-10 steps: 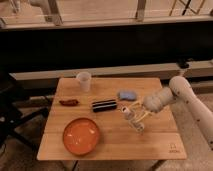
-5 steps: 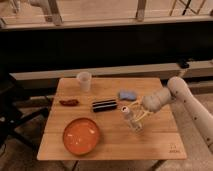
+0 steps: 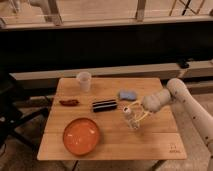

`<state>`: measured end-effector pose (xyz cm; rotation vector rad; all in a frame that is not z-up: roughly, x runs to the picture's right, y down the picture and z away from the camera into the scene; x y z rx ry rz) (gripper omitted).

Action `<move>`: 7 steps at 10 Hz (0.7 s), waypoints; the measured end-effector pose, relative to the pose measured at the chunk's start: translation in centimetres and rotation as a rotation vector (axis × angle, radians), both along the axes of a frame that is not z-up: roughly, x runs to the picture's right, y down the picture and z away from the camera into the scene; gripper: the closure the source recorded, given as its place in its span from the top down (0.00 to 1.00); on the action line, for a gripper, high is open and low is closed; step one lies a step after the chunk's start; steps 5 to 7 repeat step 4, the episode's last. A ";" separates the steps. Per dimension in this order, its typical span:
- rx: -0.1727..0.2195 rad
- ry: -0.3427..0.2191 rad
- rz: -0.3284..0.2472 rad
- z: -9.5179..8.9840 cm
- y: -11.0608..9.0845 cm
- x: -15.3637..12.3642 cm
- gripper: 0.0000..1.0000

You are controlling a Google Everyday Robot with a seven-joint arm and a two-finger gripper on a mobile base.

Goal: Stand the bottle upright

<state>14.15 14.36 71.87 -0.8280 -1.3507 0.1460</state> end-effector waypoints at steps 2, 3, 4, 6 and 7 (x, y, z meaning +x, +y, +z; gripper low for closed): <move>0.001 -0.029 0.004 0.1 0.1 -0.2 0.00; 0.003 -0.039 0.006 0.2 0.1 -0.3 0.00; 0.005 -0.045 0.004 0.3 0.1 -0.4 0.00; 0.005 -0.045 0.004 0.3 0.1 -0.4 0.00; 0.005 -0.045 0.004 0.3 0.1 -0.4 0.00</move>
